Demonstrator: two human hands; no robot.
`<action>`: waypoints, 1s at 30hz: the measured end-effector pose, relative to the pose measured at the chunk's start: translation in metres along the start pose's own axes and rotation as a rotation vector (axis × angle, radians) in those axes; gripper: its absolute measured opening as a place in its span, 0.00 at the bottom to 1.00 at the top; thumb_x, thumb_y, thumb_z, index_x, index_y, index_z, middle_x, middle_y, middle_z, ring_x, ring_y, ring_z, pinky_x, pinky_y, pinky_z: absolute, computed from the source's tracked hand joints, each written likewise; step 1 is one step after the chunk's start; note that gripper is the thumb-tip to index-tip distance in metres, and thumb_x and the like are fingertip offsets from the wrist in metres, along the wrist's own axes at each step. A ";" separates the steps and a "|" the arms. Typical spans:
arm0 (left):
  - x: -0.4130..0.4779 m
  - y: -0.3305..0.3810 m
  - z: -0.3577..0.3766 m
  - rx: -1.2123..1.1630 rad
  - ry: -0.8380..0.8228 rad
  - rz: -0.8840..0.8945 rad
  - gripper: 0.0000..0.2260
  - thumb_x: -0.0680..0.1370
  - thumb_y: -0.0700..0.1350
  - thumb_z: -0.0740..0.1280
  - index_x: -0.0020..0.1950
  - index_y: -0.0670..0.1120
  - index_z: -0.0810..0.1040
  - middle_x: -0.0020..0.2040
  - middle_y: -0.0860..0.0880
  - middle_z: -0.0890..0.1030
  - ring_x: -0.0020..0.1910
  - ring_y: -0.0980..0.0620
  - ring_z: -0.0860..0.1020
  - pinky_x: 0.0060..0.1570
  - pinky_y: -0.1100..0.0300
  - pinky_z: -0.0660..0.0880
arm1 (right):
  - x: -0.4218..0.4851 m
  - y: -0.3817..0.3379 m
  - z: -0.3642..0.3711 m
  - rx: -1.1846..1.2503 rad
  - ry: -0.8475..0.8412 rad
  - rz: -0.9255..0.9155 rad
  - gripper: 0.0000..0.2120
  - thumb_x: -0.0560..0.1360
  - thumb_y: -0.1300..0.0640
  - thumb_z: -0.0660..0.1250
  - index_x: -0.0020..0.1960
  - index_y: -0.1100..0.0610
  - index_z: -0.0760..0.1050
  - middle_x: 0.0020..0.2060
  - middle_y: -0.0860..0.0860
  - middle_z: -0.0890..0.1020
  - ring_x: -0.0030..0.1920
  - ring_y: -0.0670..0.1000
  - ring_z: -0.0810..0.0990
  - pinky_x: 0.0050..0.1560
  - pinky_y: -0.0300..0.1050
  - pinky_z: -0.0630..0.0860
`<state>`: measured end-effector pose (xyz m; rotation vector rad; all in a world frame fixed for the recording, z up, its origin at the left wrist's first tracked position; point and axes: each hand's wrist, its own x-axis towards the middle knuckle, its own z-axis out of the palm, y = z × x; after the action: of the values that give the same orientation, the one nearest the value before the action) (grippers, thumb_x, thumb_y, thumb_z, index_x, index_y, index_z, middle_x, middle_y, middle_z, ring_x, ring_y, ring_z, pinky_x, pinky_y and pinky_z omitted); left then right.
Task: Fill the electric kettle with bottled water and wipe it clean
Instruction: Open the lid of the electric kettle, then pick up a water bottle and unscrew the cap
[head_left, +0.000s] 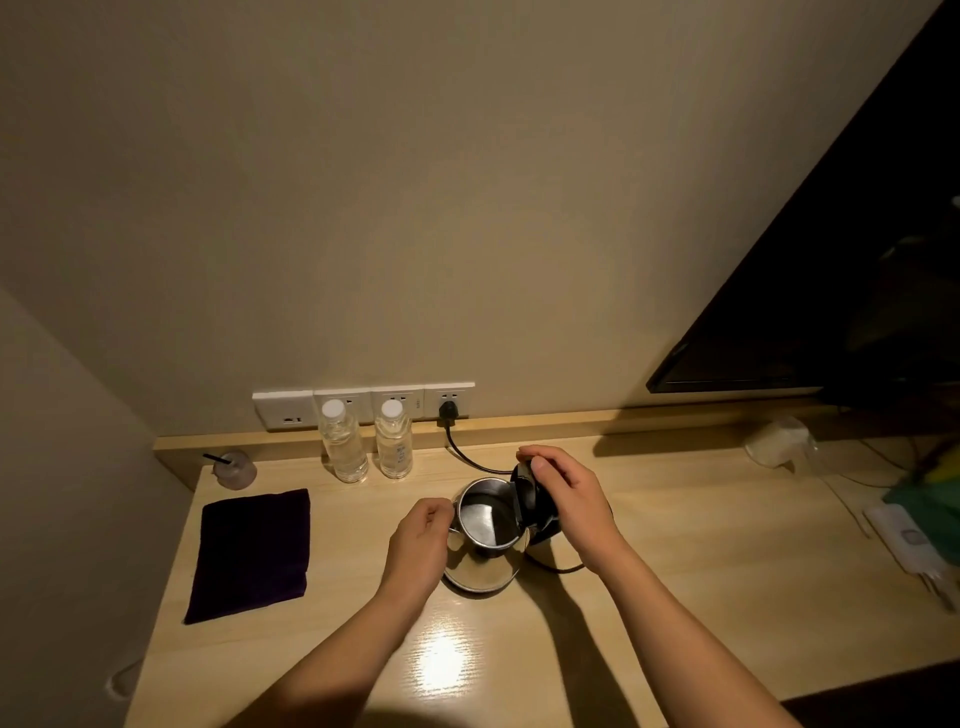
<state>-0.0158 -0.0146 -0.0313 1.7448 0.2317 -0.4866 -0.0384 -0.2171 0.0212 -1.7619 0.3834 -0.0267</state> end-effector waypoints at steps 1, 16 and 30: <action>-0.001 0.000 0.001 0.004 0.014 0.001 0.08 0.85 0.47 0.63 0.52 0.53 0.82 0.52 0.53 0.84 0.54 0.55 0.80 0.45 0.63 0.72 | 0.001 0.002 -0.002 0.001 0.014 -0.003 0.12 0.85 0.55 0.62 0.63 0.48 0.82 0.58 0.44 0.85 0.61 0.43 0.81 0.62 0.38 0.76; -0.007 0.030 -0.023 0.137 0.129 0.089 0.14 0.86 0.44 0.64 0.71 0.45 0.76 0.64 0.46 0.80 0.61 0.49 0.77 0.51 0.66 0.75 | 0.005 0.007 -0.031 -0.130 0.057 -0.016 0.16 0.86 0.56 0.58 0.71 0.52 0.77 0.64 0.46 0.82 0.70 0.49 0.76 0.64 0.33 0.70; 0.141 0.091 -0.153 1.277 0.041 0.333 0.10 0.81 0.41 0.64 0.61 0.44 0.76 0.55 0.44 0.75 0.46 0.43 0.77 0.43 0.51 0.75 | -0.010 -0.080 0.057 -1.149 -0.320 -0.854 0.25 0.82 0.43 0.58 0.75 0.53 0.71 0.72 0.50 0.77 0.71 0.51 0.75 0.70 0.50 0.72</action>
<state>0.1771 0.0968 0.0114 2.9554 -0.4553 -0.3530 -0.0151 -0.1461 0.0865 -2.8771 -0.7759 -0.1533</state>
